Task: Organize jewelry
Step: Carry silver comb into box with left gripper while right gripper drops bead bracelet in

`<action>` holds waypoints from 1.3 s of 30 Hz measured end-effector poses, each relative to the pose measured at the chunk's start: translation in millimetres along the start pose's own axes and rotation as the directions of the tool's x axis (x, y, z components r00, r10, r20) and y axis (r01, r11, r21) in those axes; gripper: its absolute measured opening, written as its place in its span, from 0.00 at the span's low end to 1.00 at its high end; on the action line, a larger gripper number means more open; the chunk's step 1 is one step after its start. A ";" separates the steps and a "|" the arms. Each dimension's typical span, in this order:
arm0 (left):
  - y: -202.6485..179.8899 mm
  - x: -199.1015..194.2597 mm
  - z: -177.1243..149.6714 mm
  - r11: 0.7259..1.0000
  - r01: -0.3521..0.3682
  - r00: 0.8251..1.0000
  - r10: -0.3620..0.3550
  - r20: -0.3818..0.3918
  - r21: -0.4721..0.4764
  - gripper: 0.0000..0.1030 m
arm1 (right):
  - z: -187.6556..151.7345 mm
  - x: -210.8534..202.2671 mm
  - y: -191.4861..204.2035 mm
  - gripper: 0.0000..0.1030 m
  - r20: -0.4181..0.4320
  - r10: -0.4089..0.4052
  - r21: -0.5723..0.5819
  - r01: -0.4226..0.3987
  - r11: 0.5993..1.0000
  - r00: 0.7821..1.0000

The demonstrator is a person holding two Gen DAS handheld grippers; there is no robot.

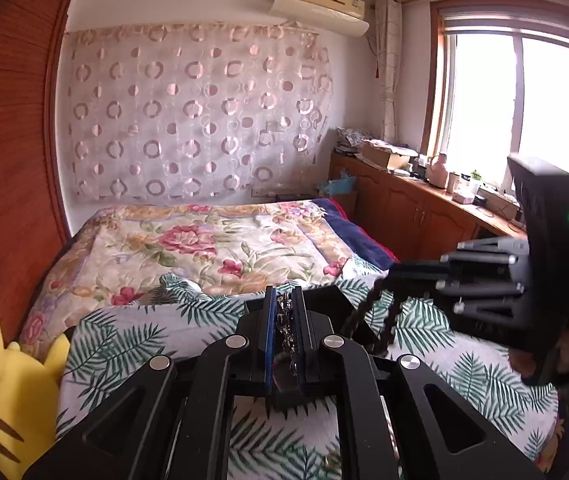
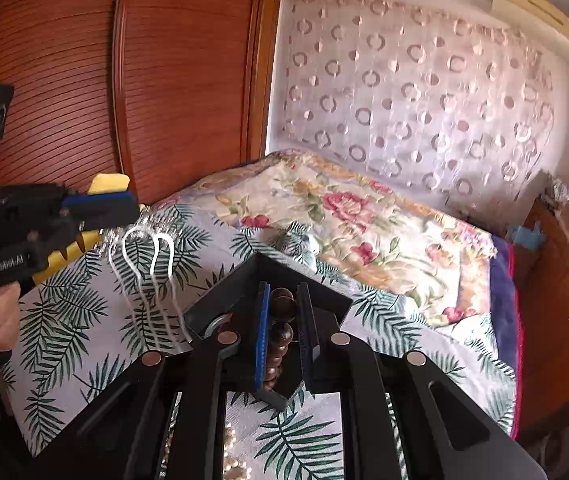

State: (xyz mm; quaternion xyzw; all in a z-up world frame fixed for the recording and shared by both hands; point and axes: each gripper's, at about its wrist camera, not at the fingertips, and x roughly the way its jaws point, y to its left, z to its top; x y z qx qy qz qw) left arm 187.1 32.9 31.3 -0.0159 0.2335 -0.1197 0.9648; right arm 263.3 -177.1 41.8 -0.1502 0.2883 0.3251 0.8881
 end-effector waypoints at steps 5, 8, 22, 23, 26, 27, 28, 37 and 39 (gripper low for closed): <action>4.9 32.4 5.0 1.000 0.001 1.000 -0.001 -0.029 -0.012 0.07 | -13.7 29.2 -6.4 0.15 -0.041 0.036 0.031 -0.035 0.999 0.998; 9.2 52.7 4.0 1.000 -0.001 0.999 0.000 -0.055 -0.019 0.07 | -20.2 42.5 -10.0 0.15 -0.055 0.053 0.045 -0.050 0.998 0.997; 15.2 114.5 -10.6 1.000 0.001 0.989 -0.004 -0.150 -0.020 0.07 | -22.6 55.4 -24.5 0.33 -0.044 0.125 0.095 -0.120 0.988 0.991; 14.7 117.5 -11.8 1.000 0.001 0.988 -0.005 -0.156 -0.020 0.07 | -23.7 54.1 -25.8 0.35 -0.040 0.126 0.103 -0.121 0.987 0.991; 13.7 126.3 -16.0 1.000 0.006 0.984 -0.009 -0.177 -0.017 0.07 | -27.6 51.3 -28.8 0.36 -0.038 0.128 0.113 -0.123 0.986 0.991; 13.1 129.6 -17.9 1.000 0.011 0.983 -0.013 -0.185 -0.016 0.07 | -28.5 50.2 -29.8 0.36 -0.039 0.124 0.114 -0.119 0.986 0.992; 12.5 131.7 -19.2 1.000 0.014 0.981 -0.017 -0.192 -0.015 0.07 | -30.9 48.4 -30.1 0.36 -0.041 0.121 0.115 -0.116 0.987 0.992; 8.0 126.8 -24.3 1.000 0.022 0.977 -0.026 -0.211 -0.020 0.24 | -56.6 30.3 -23.8 0.36 -0.056 0.104 0.121 -0.097 0.988 0.993; 4.9 116.3 -26.7 1.000 0.025 0.978 -0.028 -0.207 -0.016 0.29 | -65.1 24.5 -19.2 0.36 -0.060 0.100 0.119 -0.092 0.989 0.993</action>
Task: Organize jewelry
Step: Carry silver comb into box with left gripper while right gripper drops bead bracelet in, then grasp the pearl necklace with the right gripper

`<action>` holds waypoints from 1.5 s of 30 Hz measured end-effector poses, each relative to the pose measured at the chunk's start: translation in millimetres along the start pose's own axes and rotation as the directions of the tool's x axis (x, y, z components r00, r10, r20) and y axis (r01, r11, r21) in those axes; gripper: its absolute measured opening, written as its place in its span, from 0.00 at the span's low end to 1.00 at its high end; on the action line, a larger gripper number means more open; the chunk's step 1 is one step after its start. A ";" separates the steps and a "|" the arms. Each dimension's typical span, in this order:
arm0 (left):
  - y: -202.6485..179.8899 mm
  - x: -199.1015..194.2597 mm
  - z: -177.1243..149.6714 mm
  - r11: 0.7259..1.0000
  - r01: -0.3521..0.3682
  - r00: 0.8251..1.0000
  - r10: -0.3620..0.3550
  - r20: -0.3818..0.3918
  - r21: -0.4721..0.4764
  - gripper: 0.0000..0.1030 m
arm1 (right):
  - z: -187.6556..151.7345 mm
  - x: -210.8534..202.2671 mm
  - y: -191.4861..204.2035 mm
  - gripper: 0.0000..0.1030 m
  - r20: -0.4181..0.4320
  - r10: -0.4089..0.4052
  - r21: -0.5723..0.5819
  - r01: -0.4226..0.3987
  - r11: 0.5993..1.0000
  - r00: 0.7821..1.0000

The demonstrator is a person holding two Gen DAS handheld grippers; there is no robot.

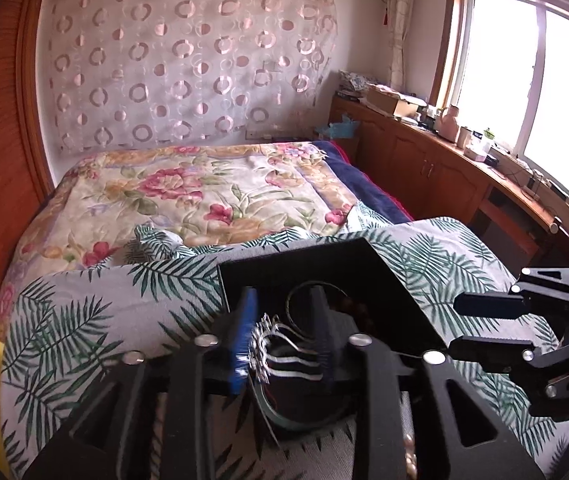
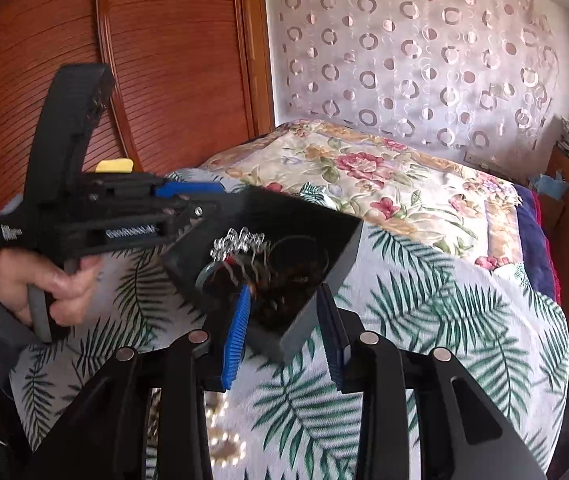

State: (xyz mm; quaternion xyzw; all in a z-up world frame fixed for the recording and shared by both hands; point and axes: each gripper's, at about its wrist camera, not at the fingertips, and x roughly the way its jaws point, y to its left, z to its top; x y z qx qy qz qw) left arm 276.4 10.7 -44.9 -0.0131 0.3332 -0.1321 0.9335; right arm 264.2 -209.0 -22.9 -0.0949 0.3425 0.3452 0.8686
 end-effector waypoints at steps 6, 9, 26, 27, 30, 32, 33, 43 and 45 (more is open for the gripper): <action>-11.2 -34.5 -25.3 1.000 0.012 1.000 -0.012 0.006 0.019 0.49 | -25.8 -11.3 14.0 0.36 -0.033 0.028 0.002 -0.028 1.000 0.999; -11.2 -50.5 -44.0 1.000 0.014 1.000 -0.014 0.004 0.009 0.63 | -39.5 -12.4 23.2 0.36 -0.059 0.045 0.007 -0.044 0.999 0.997; -6.6 -100.7 -116.0 1.000 -0.022 0.999 0.022 -0.030 -0.011 0.68 | -67.0 5.2 48.6 0.27 -0.182 0.030 -0.031 -0.036 0.999 0.983; -5.8 -102.4 -118.3 1.000 -0.023 0.999 0.022 -0.032 -0.014 0.68 | -66.1 7.0 48.6 0.27 -0.185 0.030 -0.032 -0.037 0.999 0.982; -3.1 -105.2 -122.4 0.999 -0.025 0.999 0.024 -0.038 -0.020 0.68 | -60.9 15.1 51.0 0.27 -0.203 0.022 -0.045 -0.031 0.999 0.979; -1.4 -106.1 -124.3 0.999 -0.027 0.999 0.027 -0.039 -0.025 0.68 | -57.7 20.1 51.7 0.27 -0.215 0.022 -0.052 -0.034 0.998 0.976; -0.1 -106.5 -125.5 0.999 -0.028 0.999 0.027 -0.040 -0.028 0.68 | -56.5 21.5 51.5 0.27 -0.218 0.021 -0.050 -0.033 0.998 0.976; 1.9 -106.6 -136.0 0.998 -0.019 0.999 0.017 -0.043 -0.052 0.68 | -48.8 24.5 54.6 0.15 -0.221 0.025 -0.059 -0.039 0.997 0.975; 2.6 -106.8 -136.9 0.998 -0.018 0.999 0.015 -0.043 -0.056 0.68 | -49.9 20.7 55.5 0.15 -0.206 0.016 -0.065 -0.030 0.997 0.978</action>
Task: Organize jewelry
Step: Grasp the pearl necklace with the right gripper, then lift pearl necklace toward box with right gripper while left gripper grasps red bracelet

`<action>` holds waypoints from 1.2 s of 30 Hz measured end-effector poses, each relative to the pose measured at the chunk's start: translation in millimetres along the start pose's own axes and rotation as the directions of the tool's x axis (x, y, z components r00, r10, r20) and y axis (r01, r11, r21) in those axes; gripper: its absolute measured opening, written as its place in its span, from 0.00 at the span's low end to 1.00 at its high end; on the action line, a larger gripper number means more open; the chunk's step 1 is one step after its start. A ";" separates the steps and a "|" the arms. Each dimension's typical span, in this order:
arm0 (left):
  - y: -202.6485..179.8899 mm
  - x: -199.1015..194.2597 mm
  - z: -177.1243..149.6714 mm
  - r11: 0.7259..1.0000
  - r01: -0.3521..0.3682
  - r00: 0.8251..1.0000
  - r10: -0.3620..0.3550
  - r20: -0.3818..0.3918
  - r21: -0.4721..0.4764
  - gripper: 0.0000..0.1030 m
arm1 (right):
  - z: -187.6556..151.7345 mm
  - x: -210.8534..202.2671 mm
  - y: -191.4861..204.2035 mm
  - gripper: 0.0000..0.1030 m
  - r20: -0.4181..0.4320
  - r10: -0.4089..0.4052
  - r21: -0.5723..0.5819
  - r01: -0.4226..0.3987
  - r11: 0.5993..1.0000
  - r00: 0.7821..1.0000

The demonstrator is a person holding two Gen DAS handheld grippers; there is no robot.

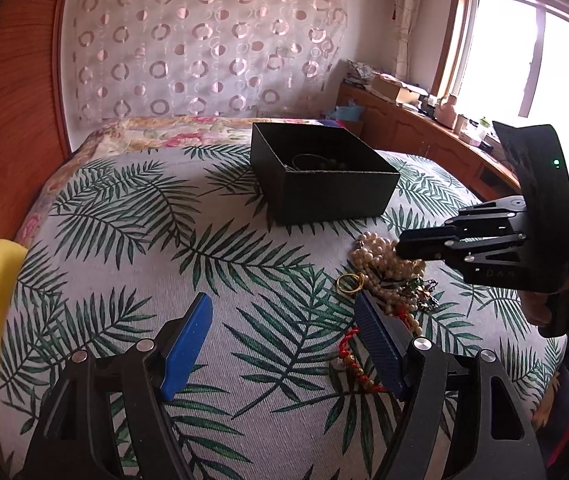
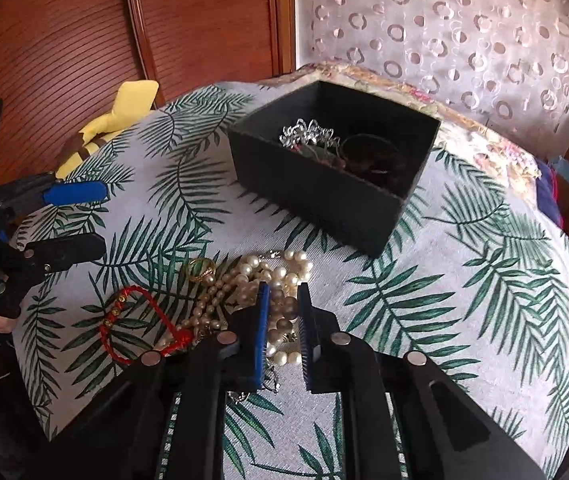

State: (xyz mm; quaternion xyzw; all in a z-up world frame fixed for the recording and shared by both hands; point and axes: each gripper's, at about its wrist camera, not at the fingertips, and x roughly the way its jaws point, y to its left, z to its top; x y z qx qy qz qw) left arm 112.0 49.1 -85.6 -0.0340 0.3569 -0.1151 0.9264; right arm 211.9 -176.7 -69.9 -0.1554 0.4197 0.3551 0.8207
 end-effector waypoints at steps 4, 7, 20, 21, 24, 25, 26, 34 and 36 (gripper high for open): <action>0.5 -0.4 0.5 1.000 0.001 1.000 -0.001 0.001 -0.004 0.68 | -3.5 -10.2 -2.2 0.14 0.036 -0.013 0.009 0.012 1.000 0.999; 0.7 -0.5 0.2 1.000 0.004 1.000 -0.004 0.001 -0.006 0.68 | -2.9 -26.6 -1.0 0.14 0.091 -0.027 0.012 0.025 1.000 0.996; -6.3 1.9 -1.3 1.000 0.009 1.000 -0.009 -0.012 0.004 0.68 | 12.5 -95.8 -1.6 0.14 0.255 -0.081 0.006 0.082 0.997 0.963; -7.2 2.2 -1.4 1.000 0.010 1.000 -0.010 -0.014 0.006 0.68 | 13.0 -98.2 -1.7 0.14 0.262 -0.082 0.007 0.083 0.997 0.962; -10.3 3.8 -2.4 1.000 0.016 1.000 -0.016 -0.025 0.014 0.68 | 15.0 -107.5 -2.3 0.14 0.285 -0.090 0.009 0.091 0.996 0.954; -11.4 4.6 -3.0 1.000 0.018 0.999 -0.017 -0.029 0.020 0.68 | 15.8 -110.9 -2.2 0.14 0.294 -0.093 0.010 0.094 0.996 0.951; -12.7 5.4 -3.4 0.999 0.019 0.999 -0.018 -0.034 0.025 0.68 | 16.3 -113.4 -2.0 0.14 0.299 -0.095 0.010 0.096 0.995 0.949; -26.4 11.1 -8.0 0.995 0.067 0.994 -0.059 -0.094 0.080 0.43 | 23.6 -136.9 -1.3 0.14 0.348 -0.120 0.003 0.127 0.992 0.930; -28.0 13.3 -8.5 0.993 0.081 0.992 -0.073 -0.105 0.083 0.35 | 24.4 -141.0 -2.1 0.14 0.354 -0.123 -0.001 0.132 0.991 0.927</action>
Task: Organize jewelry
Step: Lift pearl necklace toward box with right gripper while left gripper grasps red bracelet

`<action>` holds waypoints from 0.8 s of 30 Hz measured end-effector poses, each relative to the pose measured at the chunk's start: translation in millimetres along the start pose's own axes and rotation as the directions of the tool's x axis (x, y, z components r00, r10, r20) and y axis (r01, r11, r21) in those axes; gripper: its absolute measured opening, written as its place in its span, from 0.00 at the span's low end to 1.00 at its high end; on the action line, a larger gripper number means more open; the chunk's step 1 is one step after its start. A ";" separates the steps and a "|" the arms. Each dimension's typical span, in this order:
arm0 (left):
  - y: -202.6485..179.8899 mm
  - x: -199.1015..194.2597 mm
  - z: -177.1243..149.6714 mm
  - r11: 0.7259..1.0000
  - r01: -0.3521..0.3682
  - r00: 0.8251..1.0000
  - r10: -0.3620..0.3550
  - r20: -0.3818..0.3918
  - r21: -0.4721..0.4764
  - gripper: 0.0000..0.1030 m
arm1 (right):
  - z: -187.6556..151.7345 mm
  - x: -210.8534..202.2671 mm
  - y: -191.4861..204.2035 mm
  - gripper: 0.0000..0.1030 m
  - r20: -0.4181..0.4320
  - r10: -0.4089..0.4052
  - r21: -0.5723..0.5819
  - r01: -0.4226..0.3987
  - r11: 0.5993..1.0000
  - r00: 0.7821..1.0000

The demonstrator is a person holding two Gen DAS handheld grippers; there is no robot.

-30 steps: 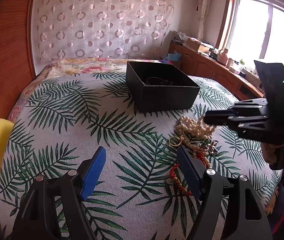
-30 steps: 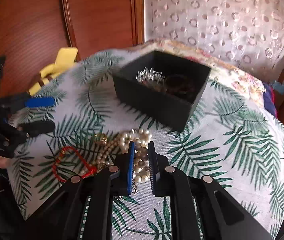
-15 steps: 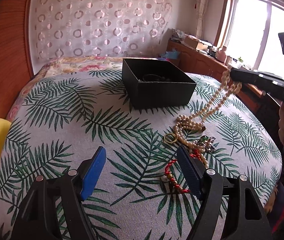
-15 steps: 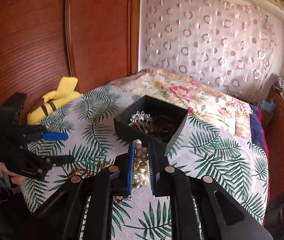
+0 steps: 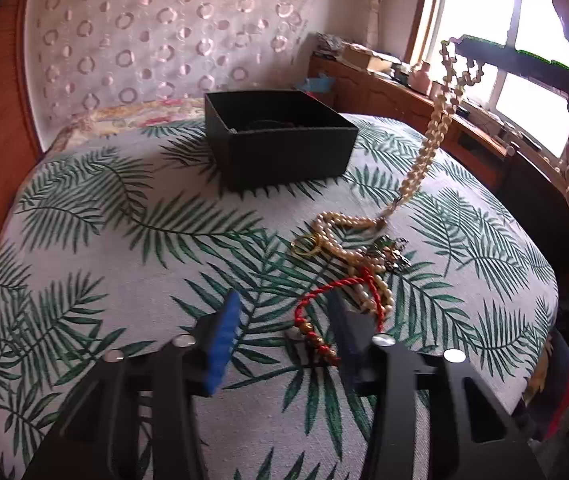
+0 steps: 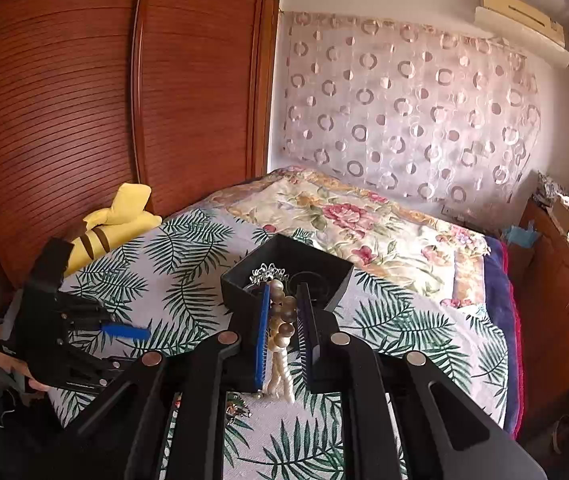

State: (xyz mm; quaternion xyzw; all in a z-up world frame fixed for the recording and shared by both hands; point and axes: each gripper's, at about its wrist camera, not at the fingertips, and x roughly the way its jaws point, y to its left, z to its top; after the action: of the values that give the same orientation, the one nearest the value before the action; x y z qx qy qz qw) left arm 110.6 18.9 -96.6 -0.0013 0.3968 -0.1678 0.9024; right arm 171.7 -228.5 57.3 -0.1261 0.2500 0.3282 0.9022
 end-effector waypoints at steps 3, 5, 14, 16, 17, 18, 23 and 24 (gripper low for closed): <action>-3.1 4.9 0.6 1.000 0.008 1.000 -0.008 -0.015 0.009 0.28 | 2.8 -2.6 0.2 0.14 0.003 -0.004 -0.007 0.004 1.000 1.000; -6.7 8.5 1.6 1.000 0.016 1.000 -0.015 -0.025 0.026 0.24 | 2.9 -2.7 0.4 0.14 0.003 -0.006 -0.008 0.006 1.000 1.000; -20.2 19.2 1.5 0.994 -0.001 0.998 0.007 -0.056 0.111 0.03 | 2.5 -3.2 -0.6 0.14 0.000 -0.004 -0.007 0.004 1.000 1.000; -20.6 14.6 1.6 0.993 -0.004 0.999 0.009 -0.042 0.114 0.02 | -0.4 -3.3 0.9 0.14 -0.002 -0.003 -0.006 0.003 1.000 1.000; -20.1 10.7 2.4 0.994 -0.003 1.000 0.007 -0.029 0.112 0.02 | -0.3 -3.3 0.8 0.14 -0.001 -0.004 -0.006 0.004 1.000 1.000; -20.3 6.8 3.7 0.994 0.001 1.000 0.001 -0.016 0.109 0.02 | -0.1 -3.3 0.8 0.14 0.000 -0.005 -0.006 0.005 1.000 1.000; -18.0 -18.7 17.3 0.996 -0.002 0.998 -0.004 0.071 0.088 0.02 | 1.2 -6.2 -0.4 0.14 0.014 -0.007 -0.003 0.007 1.000 1.000; -17.4 -22.4 20.2 0.996 -0.005 0.996 -0.002 0.084 0.086 0.02 | 2.4 -7.0 -0.5 0.14 0.017 -0.007 -0.005 0.007 1.000 1.000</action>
State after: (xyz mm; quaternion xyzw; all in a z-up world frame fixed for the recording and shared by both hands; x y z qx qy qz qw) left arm 105.8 6.6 -64.3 0.0306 0.3509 -0.1840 0.9177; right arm 168.3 -231.6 63.1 -0.1264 0.2411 0.3267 0.9051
